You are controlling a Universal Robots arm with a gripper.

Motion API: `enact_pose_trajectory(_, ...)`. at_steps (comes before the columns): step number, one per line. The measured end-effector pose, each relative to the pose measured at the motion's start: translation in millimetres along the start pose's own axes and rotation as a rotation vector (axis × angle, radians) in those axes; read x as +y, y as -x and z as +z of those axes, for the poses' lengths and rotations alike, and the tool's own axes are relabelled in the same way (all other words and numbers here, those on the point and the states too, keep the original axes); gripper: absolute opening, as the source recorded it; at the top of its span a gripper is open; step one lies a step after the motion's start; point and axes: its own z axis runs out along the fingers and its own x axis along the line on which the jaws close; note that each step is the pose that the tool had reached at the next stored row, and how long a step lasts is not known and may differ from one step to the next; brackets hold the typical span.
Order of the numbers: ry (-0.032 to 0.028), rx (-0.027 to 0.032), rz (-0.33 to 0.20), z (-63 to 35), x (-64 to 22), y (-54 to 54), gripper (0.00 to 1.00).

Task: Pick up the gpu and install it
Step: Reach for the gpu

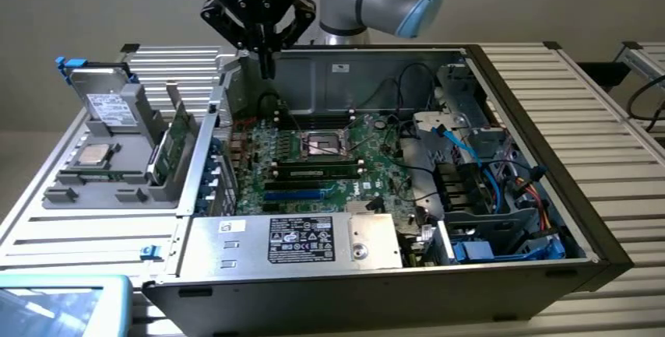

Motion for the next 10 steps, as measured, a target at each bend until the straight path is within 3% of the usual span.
enact_pose_trajectory(10, -0.0001, 0.0004, 0.0, 0.9, -2.5, -36.9, 0.12)
